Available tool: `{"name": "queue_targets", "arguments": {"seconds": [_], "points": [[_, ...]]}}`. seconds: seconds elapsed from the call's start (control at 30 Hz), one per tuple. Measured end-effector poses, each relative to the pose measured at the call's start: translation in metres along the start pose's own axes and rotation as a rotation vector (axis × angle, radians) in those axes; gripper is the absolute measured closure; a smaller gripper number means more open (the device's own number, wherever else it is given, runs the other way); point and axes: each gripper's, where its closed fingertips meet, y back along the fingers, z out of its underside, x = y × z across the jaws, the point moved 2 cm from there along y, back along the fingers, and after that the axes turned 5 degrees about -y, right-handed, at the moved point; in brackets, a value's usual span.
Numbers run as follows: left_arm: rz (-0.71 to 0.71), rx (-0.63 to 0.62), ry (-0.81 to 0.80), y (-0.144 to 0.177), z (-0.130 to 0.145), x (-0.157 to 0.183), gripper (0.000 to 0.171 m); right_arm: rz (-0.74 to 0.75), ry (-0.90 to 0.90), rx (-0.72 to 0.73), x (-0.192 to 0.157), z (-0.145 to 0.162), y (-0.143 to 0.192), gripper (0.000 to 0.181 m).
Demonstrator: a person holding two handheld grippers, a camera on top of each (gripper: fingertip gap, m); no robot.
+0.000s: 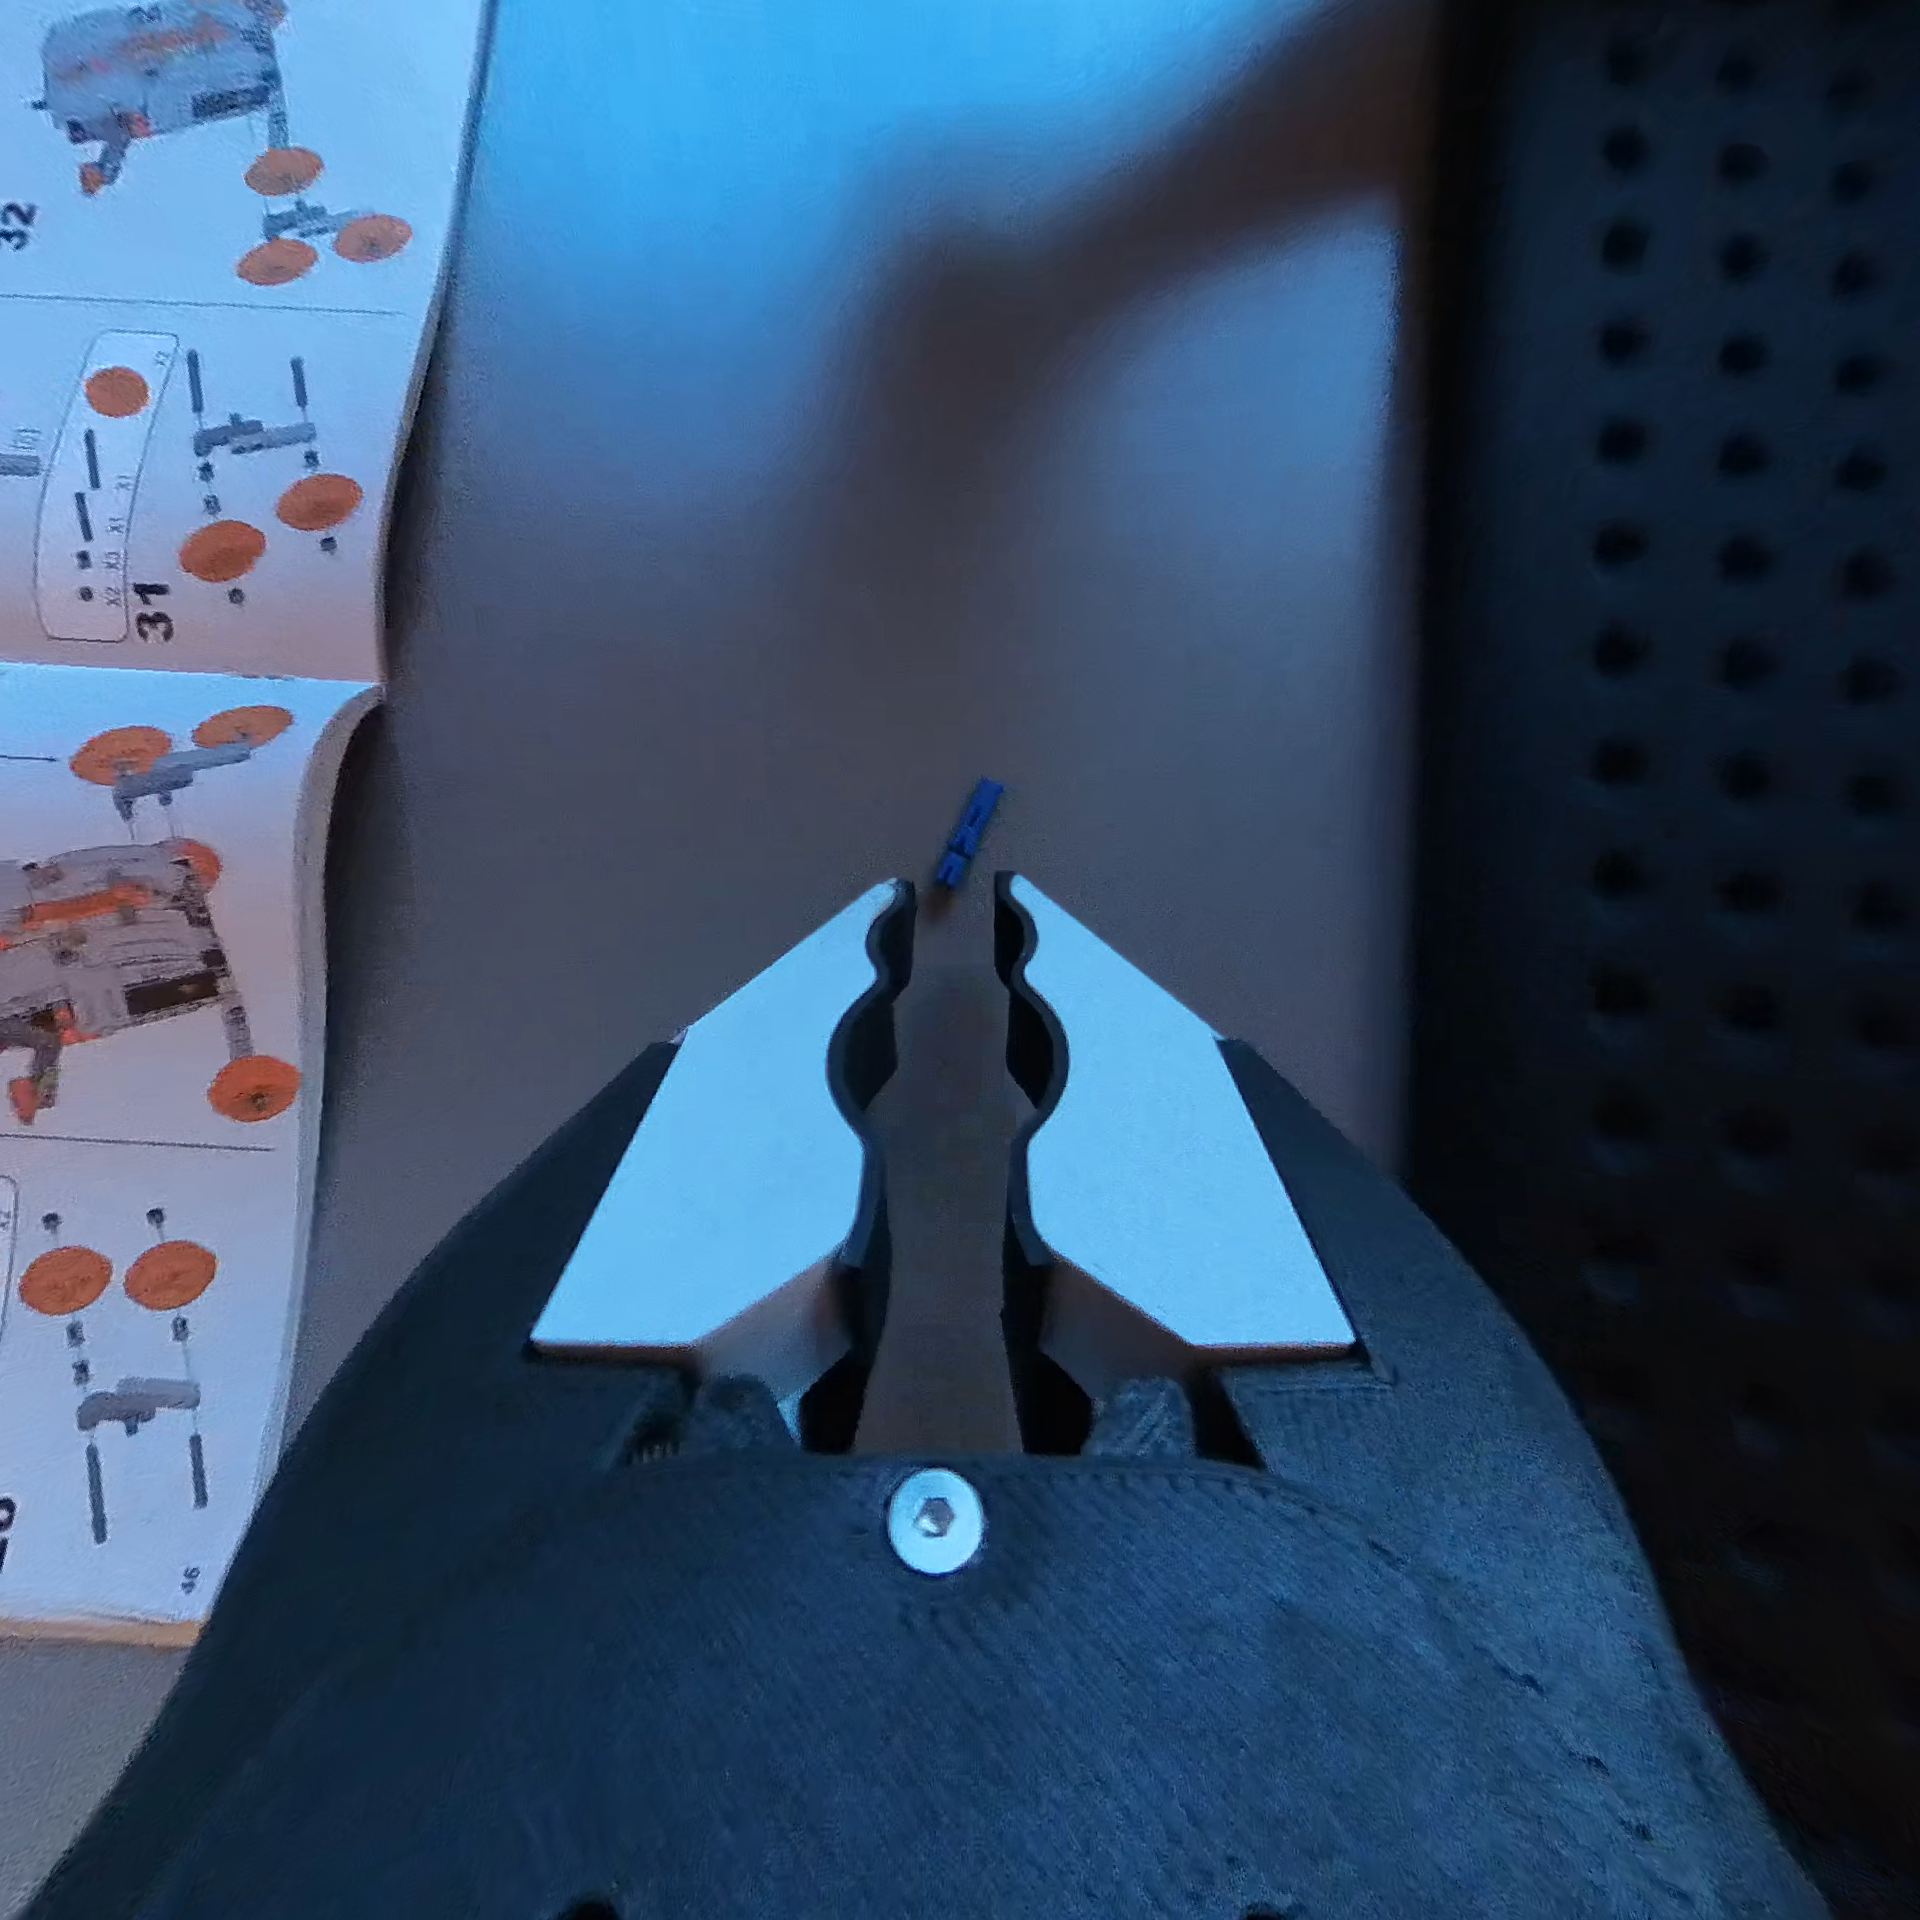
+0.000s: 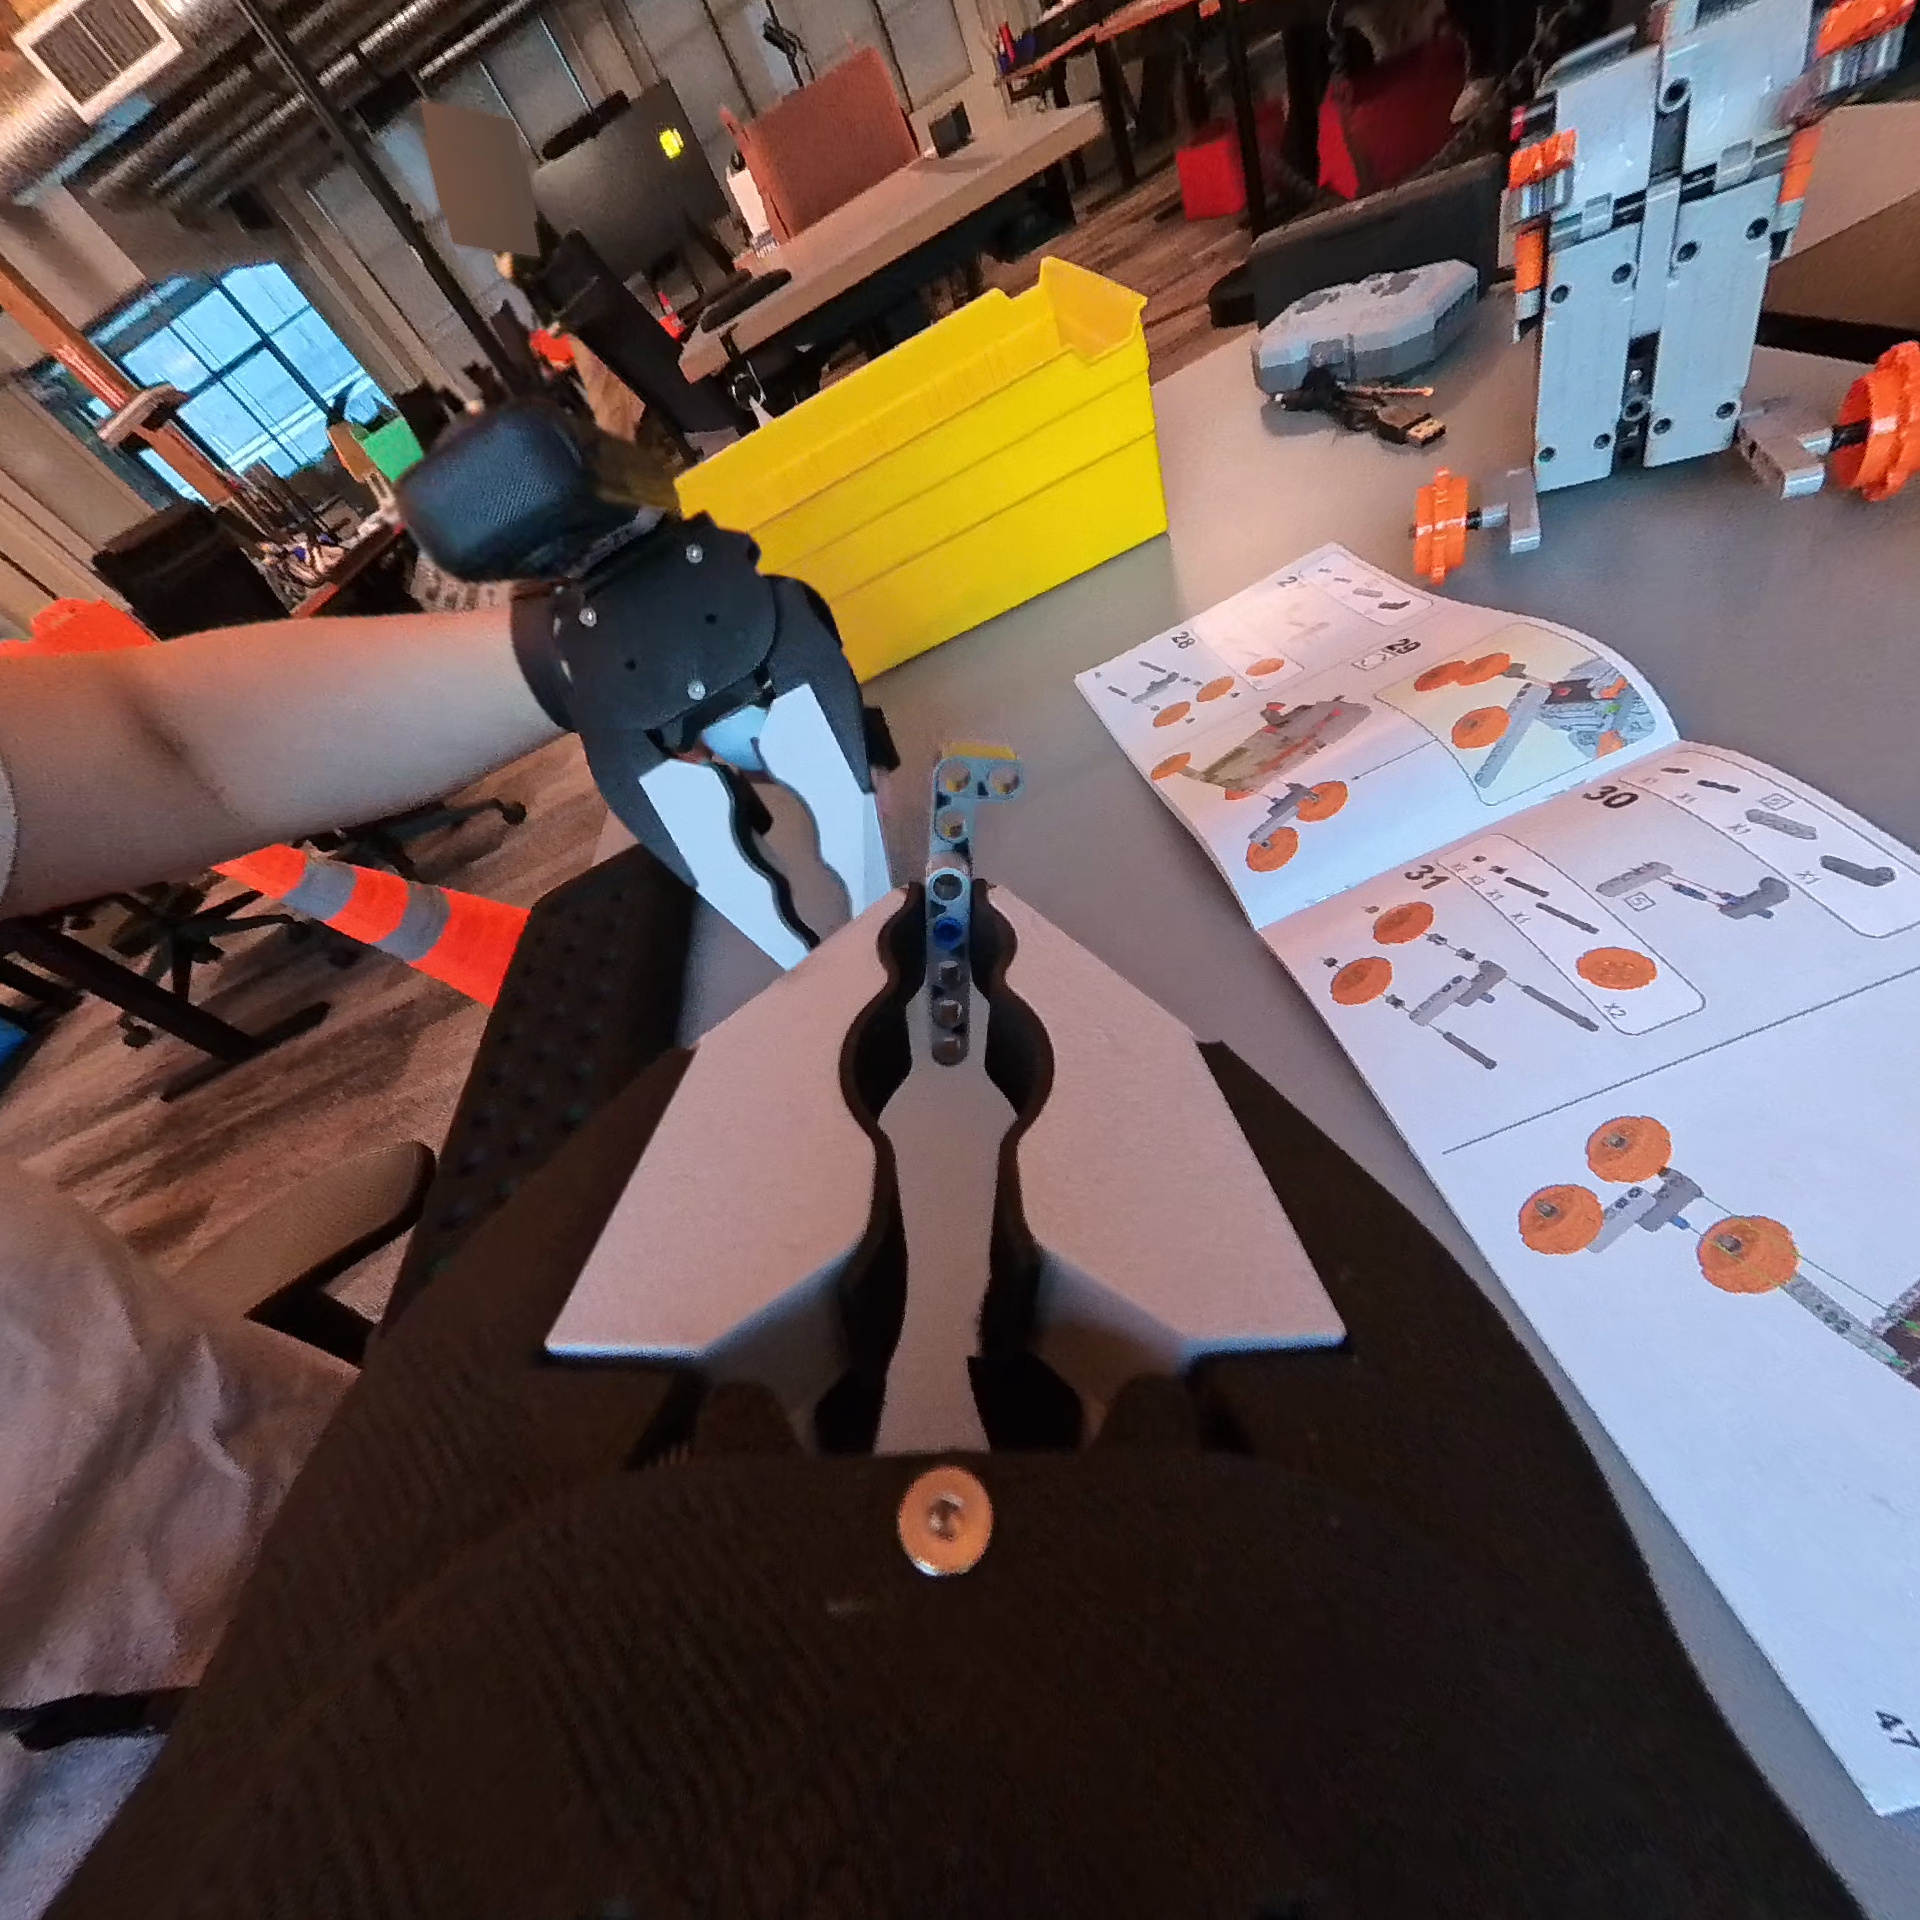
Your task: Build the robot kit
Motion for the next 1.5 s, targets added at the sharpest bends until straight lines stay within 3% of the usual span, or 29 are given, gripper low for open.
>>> {"name": "queue_targets", "arguments": {"seconds": [0.1, 0.17, 0.27, 0.33, 0.47, 0.57, 0.67, 0.77, 0.87, 0.97, 1.1, 1.3, 1.37, 1.43, 1.5], "points": [[-0.009, 0.017, -0.012, -0.010, 0.003, 0.001, 0.155, -0.032, -0.043, -0.034, 0.003, 0.007, -0.004, 0.175], [-0.036, 0.046, -0.039, -0.013, 0.001, 0.000, 0.166, -0.053, -0.079, -0.068, 0.006, 0.014, -0.009, 0.175], [-0.065, 0.018, -0.052, -0.013, 0.000, -0.002, 0.170, -0.195, -0.216, -0.088, -0.003, 0.020, -0.013, 0.175], [-0.138, 0.029, 0.042, -0.006, -0.010, -0.009, 0.170, -0.361, -0.361, -0.086, -0.017, 0.018, -0.009, 0.175], [-0.140, 0.378, 0.348, 0.021, -0.075, -0.006, 0.170, -0.596, -0.551, -0.052, -0.029, 0.011, 0.001, 0.176], [-0.167, 0.492, 0.421, 0.025, -0.093, -0.005, 0.170, -0.692, -0.604, -0.065, -0.036, 0.012, 0.000, 0.176], [-0.088, 0.608, 0.516, 0.027, -0.104, 0.001, 0.171, -0.805, -0.638, -0.068, -0.047, 0.010, 0.004, 0.176], [-0.062, 0.661, 0.549, 0.032, -0.103, 0.006, 0.170, -0.782, -0.620, -0.086, -0.047, 0.015, 0.002, 0.176], [-0.089, 0.645, 0.577, 0.032, -0.089, 0.006, 0.170, -0.600, -0.569, -0.198, -0.032, 0.038, -0.009, 0.176], [-0.196, 0.409, 0.586, 0.010, -0.046, 0.000, 0.170, -0.442, -0.440, -0.219, -0.020, 0.043, -0.016, 0.176], [-0.212, 0.115, 0.472, -0.012, -0.006, 0.002, 0.170, -0.412, -0.369, -0.150, -0.020, 0.031, -0.015, 0.175], [-0.286, 0.002, 0.280, -0.012, 0.001, -0.003, 0.167, -0.356, -0.337, -0.165, -0.015, 0.036, -0.017, 0.176], [-0.328, 0.000, 0.265, -0.008, 0.002, -0.007, 0.132, -0.389, -0.314, -0.169, -0.024, 0.035, -0.020, 0.176], [-0.286, 0.151, 0.300, 0.003, -0.017, -0.005, 0.133, -0.486, -0.327, -0.180, -0.041, 0.034, -0.024, 0.176], [-0.173, 0.422, 0.354, 0.023, -0.052, -0.002, 0.133, -0.537, -0.313, -0.215, -0.053, 0.038, -0.028, 0.176]]}}
